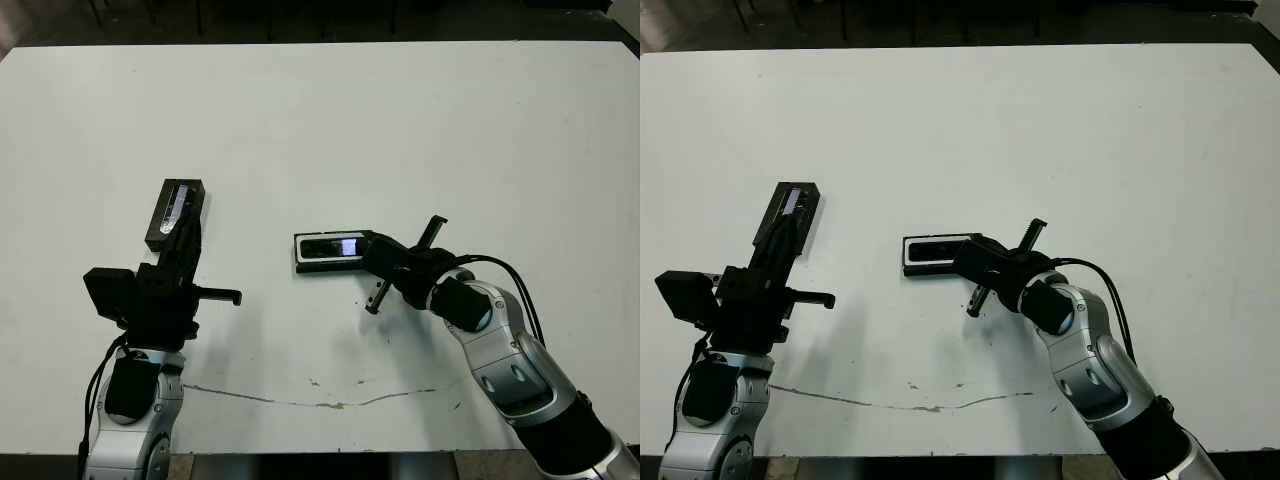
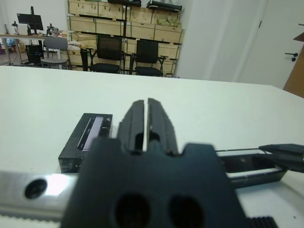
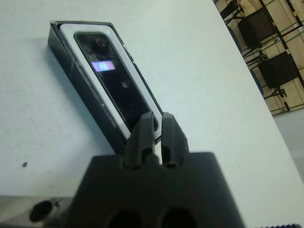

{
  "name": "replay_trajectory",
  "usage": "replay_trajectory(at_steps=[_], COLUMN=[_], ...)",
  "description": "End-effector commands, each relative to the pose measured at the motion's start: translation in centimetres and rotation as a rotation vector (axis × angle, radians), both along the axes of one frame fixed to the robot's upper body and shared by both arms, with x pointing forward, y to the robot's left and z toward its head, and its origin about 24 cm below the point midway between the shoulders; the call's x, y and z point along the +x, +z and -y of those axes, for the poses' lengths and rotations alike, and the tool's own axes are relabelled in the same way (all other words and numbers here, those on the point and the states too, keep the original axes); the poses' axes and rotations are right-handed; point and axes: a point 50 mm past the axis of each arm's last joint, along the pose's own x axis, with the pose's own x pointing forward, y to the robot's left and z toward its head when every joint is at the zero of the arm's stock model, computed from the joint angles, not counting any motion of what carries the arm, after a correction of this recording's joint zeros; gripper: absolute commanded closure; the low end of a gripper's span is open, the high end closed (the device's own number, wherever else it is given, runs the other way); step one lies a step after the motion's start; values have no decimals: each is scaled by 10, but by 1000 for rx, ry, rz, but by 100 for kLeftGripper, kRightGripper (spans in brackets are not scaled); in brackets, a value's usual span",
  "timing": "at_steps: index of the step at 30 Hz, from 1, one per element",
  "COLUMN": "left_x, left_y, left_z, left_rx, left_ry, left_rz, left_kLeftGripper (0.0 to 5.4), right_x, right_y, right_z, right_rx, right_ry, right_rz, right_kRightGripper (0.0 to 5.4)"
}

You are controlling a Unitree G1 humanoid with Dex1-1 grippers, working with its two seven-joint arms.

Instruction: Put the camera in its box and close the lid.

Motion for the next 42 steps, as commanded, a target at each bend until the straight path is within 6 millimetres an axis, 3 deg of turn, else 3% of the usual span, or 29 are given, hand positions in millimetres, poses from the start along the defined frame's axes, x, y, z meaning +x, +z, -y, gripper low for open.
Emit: replay_trajectory(at_steps=[1,7,10,14,23,32,42], left_x=[-1,-3,-4,-4,3,18,36], left_y=[-3,4,11,20,28,39,28], left_z=[-4,-7,-9,-17,-35,-41,-44], left_rx=[16,27,45,83,180,389,397], left_ry=[15,16,9,5,151,149,110], left_rz=[-25,2,29,57,-12,-87,-176], left_kLeftGripper=[540,540,540,540,540,408,231], right_x=[-4,-18,-31,-39,-30,-18,-13], right_y=[-4,46,59,58,44,55,49], right_z=[15,28,35,49,71,79,77], right_rx=[193,701,827,843,858,898,912], right_ry=[-128,-288,-308,-353,-487,-483,-440], right_rz=[1,140,128,75,38,40,2], right_kRightGripper=[539,539,539,539,539,540,391])
